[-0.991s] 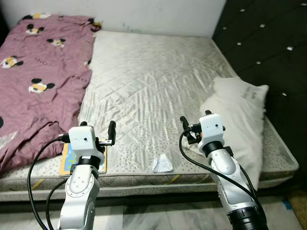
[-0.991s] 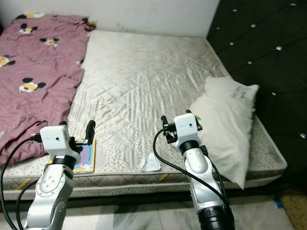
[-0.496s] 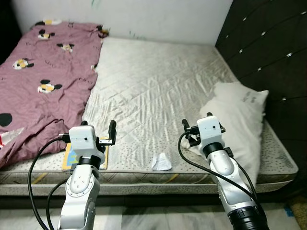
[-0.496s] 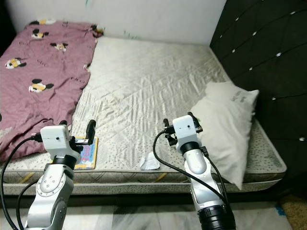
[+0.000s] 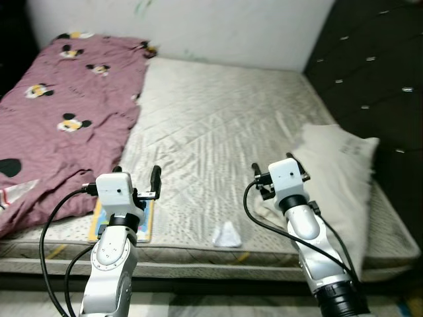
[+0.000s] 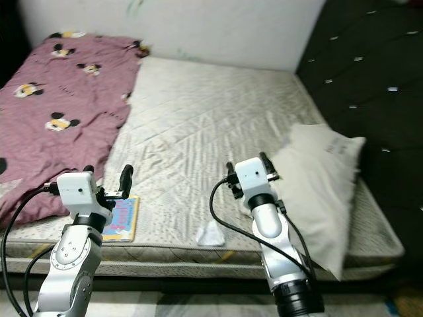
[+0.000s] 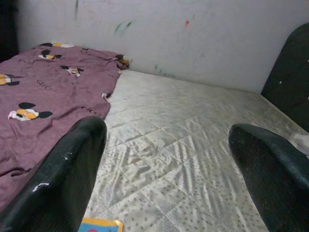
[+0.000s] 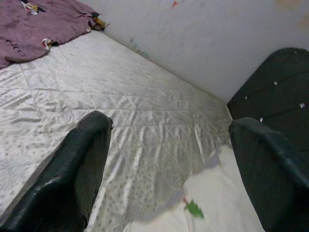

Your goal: Clean up the room

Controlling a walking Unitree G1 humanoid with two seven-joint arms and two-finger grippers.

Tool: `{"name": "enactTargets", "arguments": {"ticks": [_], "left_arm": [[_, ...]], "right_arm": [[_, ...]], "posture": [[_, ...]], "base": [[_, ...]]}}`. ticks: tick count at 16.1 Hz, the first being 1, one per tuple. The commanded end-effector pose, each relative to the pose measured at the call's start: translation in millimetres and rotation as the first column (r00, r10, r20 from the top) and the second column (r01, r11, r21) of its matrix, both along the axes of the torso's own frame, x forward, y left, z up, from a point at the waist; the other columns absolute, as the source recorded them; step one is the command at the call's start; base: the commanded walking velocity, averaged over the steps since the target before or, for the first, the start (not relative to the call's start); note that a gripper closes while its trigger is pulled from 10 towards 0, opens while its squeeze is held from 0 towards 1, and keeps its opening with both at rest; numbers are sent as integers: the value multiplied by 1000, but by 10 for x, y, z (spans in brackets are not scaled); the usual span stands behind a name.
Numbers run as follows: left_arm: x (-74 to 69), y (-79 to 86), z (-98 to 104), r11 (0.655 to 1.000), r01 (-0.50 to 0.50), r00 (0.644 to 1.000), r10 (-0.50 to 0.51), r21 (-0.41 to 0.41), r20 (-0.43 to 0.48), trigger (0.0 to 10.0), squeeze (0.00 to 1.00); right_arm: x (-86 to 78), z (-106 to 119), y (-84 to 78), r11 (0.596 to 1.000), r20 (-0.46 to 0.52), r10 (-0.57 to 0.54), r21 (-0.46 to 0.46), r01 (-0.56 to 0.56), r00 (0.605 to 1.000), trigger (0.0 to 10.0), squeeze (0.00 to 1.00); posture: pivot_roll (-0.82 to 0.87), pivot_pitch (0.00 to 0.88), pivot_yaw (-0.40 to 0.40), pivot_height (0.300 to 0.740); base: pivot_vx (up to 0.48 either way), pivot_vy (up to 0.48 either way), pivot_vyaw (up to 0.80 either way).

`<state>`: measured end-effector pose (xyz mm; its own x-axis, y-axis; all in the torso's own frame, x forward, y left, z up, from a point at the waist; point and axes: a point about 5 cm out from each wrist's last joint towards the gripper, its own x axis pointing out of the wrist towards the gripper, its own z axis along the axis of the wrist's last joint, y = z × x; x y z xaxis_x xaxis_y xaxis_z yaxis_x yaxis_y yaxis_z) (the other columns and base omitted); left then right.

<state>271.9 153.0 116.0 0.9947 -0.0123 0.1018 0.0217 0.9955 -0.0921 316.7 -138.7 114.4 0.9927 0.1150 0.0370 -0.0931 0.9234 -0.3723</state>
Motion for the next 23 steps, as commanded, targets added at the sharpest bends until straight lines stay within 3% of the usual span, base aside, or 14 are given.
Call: {"name": "enactTargets", "arguments": {"ticks": [1, 4, 6, 7, 9, 13, 15, 17, 21, 23], "left_arm": [[18, -19, -14, 1000, 7, 1000, -7, -3, -6, 10000, 0], [14, -9, -29, 999, -21, 1000, 21, 27, -9, 10000, 0], [20, 12, -46, 999, -35, 999, 35, 29, -11, 10000, 0], [24, 18, -40, 998, -44, 999, 44, 35, -4, 10000, 0], [24, 20, -32, 998, -54, 999, 54, 35, 5, 10000, 0], [-21, 93, -68, 992, -121, 992, 122, 38, -31, 10000, 0], [-111, 203, -148, 988, -149, 985, 152, 42, -79, 10000, 0], [-243, 304, -227, 982, -169, 978, 178, 84, -110, 10000, 0], [-247, 320, -103, 979, -172, 982, 179, 112, -60, 10000, 0], [-282, 364, -61, 974, -189, 980, 196, 126, -44, 10000, 0]], "right_arm": [[25, 22, -15, 1000, 3, -4, 5, 4, 1000, 10000, 0], [71, 6, -120, 997, -50, -44, 68, 48, 998, 10000, 0], [97, 34, -170, 998, -18, -57, 4, 57, 998, 10000, 0], [108, 20, -147, 997, -33, -51, 63, 53, 998, 10000, 0], [126, 46, -158, 996, -12, -78, 48, 78, 997, 10000, 0], [87, 5, -134, 997, -52, -14, 79, 18, 999, 10000, 0], [43, -53, -113, 994, -110, 37, 103, -26, 993, 10000, 0], [-27, -242, -51, 994, -275, 96, 80, -77, 957, 10000, 0], [-48, -268, 15, 990, -317, 142, 48, -134, 938, 10000, 0], [-45, -268, 110, 984, -340, 180, 58, -171, 923, 10000, 0]], "posture": [[-26, 35, -101, 740], [-26, 35, -101, 740], [-32, 26, -105, 740], [-33, 25, -105, 740], [-31, 22, -104, 740], [-29, 28, -101, 740], [-26, 48, -100, 740], [-25, 67, -109, 740], [5, 92, -211, 740], [31, 93, -224, 740]], "base": [[334, 0, 0], [203, 0, 0], [0, 0, 0], [0, 0, 0], [0, 0, 0], [0, 0, 0], [0, 0, 0], [0, 0, 0], [0, 0, 0], [0, 0, 0]]}}
